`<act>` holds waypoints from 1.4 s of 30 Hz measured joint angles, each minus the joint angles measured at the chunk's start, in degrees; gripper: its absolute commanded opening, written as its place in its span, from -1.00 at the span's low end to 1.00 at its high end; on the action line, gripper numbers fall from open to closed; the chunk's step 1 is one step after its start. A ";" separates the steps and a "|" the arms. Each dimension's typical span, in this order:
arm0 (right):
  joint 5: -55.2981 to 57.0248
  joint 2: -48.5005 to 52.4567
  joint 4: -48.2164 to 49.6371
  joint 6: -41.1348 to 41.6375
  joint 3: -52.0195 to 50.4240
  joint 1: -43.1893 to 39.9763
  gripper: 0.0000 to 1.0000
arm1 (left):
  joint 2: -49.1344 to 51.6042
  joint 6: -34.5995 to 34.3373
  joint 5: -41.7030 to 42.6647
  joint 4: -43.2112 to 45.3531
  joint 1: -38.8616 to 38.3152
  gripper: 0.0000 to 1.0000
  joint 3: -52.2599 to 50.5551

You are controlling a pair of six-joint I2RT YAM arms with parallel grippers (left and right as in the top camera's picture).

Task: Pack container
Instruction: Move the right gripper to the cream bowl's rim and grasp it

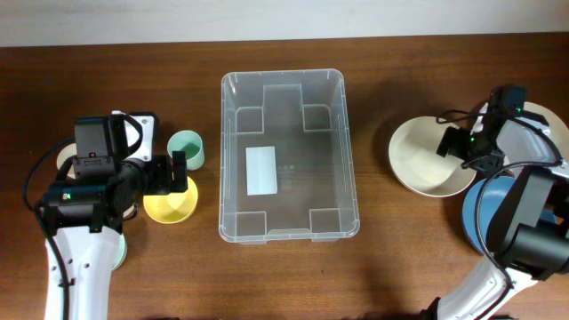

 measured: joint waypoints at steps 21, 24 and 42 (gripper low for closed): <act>0.63 0.39 -0.52 -0.37 -0.02 -0.07 -0.43 | 0.00 0.00 0.00 0.00 0.00 0.99 0.00; 0.61 0.39 -0.50 -0.35 -0.04 -0.07 -0.46 | 0.00 0.00 0.00 -0.02 0.00 0.99 0.00; -5.49 0.44 1.68 0.63 -3.65 -0.11 -0.70 | 0.00 0.00 0.00 -0.02 0.00 0.99 0.00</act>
